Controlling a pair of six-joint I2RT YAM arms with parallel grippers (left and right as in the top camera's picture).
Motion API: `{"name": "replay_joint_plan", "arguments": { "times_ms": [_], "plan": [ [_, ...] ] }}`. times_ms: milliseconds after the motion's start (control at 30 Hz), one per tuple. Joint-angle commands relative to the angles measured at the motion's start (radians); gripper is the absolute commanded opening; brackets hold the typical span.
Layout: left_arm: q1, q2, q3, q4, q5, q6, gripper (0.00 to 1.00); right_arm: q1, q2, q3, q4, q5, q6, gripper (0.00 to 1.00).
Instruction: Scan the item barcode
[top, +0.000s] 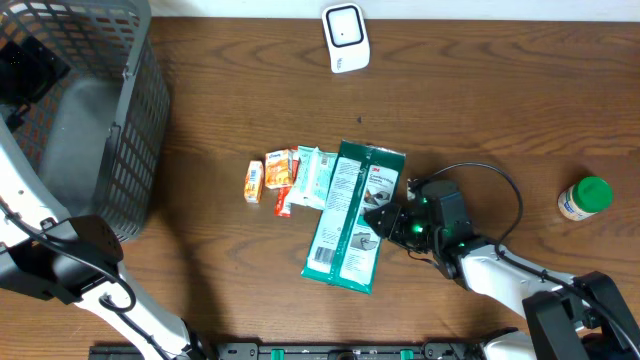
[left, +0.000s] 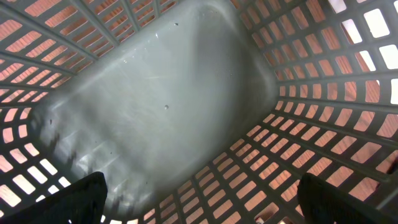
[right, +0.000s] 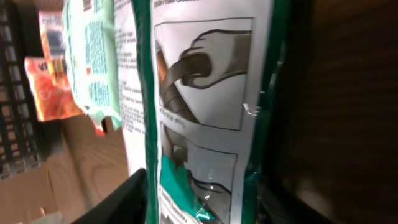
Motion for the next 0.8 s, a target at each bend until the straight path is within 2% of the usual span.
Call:
{"name": "replay_joint_plan", "arguments": {
  "times_ms": [0, 100, 233, 367, 500, 633, 767],
  "plan": [
    [0.000, -0.024, 0.017, -0.004, 0.012, -0.001, 0.98, 0.039, 0.025, -0.027, -0.016, 0.049, 0.030, 0.55],
    [0.000, -0.023, 0.017, -0.003, 0.012, -0.001, 0.98, 0.054, 0.041, -0.027, 0.024, 0.057, 0.036, 0.61],
    [0.000, -0.023, 0.017, -0.003, 0.012, -0.001, 0.98, 0.059, 0.092, -0.027, 0.121, 0.048, 0.037, 0.62],
    [0.000, -0.023, 0.017, -0.003, 0.012, -0.001, 0.98, 0.059, 0.172, -0.027, 0.275, -0.018, 0.037, 0.58],
    [0.000, -0.023, 0.017, -0.004, 0.012, -0.001, 0.98, 0.059, 0.248, -0.027, 0.400, -0.063, 0.035, 0.40],
    [0.000, -0.023, 0.017, -0.003, 0.012, -0.001, 0.98, 0.059, 0.287, -0.027, 0.488, -0.109, 0.013, 0.41],
    [0.000, -0.024, 0.017, -0.004, 0.012, -0.001, 0.98, 0.057, 0.288, -0.027, 0.492, -0.104, -0.013, 0.36]
  ]
}}
